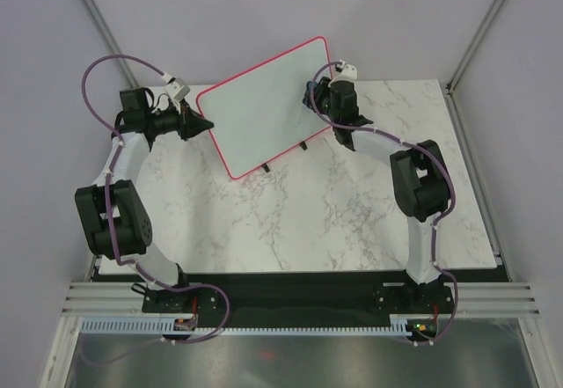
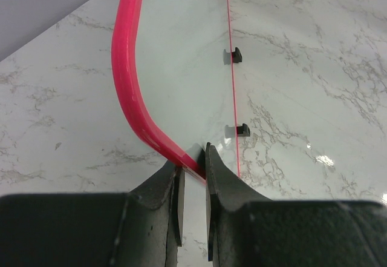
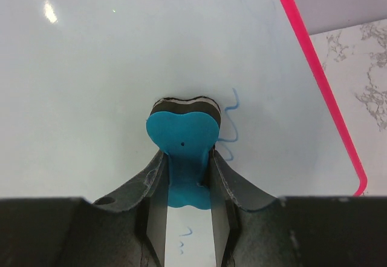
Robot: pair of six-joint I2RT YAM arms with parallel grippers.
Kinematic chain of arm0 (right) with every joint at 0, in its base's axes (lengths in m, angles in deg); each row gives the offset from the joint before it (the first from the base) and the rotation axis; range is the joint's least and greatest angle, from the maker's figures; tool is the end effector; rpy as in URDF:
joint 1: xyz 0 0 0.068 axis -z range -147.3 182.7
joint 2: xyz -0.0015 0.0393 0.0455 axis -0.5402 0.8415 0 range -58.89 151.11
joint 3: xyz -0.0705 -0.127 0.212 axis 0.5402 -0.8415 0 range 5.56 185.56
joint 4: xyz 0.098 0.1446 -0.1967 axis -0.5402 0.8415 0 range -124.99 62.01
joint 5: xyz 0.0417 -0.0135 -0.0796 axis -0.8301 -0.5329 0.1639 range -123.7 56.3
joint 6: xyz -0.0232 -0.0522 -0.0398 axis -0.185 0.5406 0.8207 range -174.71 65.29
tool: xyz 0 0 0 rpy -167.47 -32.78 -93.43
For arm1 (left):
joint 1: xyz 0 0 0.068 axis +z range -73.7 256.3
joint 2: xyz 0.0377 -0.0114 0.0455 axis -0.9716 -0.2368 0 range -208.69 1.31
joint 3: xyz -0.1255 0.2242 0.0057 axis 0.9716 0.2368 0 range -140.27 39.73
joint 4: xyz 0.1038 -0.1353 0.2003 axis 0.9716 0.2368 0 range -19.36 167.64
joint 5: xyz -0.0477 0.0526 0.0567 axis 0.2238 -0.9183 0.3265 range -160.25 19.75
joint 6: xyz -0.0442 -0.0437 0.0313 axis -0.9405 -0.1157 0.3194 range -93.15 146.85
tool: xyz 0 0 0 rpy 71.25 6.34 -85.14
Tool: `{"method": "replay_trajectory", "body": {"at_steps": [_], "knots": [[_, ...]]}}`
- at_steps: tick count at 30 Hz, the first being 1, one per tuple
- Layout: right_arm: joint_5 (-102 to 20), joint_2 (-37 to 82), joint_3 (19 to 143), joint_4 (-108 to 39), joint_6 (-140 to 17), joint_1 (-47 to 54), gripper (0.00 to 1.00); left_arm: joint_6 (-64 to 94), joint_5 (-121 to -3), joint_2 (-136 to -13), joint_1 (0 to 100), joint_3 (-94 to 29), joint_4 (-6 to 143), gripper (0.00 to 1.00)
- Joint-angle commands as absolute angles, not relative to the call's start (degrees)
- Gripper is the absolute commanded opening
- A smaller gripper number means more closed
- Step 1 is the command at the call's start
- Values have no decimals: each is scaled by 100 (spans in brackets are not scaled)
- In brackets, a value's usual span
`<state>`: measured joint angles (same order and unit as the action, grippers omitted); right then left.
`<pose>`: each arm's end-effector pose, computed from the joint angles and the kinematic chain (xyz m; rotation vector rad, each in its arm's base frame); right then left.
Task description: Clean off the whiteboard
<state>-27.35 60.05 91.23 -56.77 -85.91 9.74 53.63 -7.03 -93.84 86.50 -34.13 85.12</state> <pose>0.4689 0.1918 0.2190 0.2114 1.7949 0.5826 0.3777 0.0166 0.2683 0.8302 1.7187 -0.7670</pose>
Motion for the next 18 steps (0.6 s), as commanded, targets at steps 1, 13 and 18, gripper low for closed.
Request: {"method": "replay_trajectory", "body": {"at_steps": [1, 13, 18], "knots": [[-2701, 6056, 9179, -6004, -7949, 906, 0, 6297, -1031, -9264, 8632, -3498, 8452, 2], [-3186, 5758, 7475, -6751, -8299, 80, 0, 6420, -1039, -9300, 8623, -3524, 8575, 2], [-2563, 5607, 7235, -6727, -8432, 184, 0, 6464, -1022, -9317, 8623, -3541, 8619, 2]]}}
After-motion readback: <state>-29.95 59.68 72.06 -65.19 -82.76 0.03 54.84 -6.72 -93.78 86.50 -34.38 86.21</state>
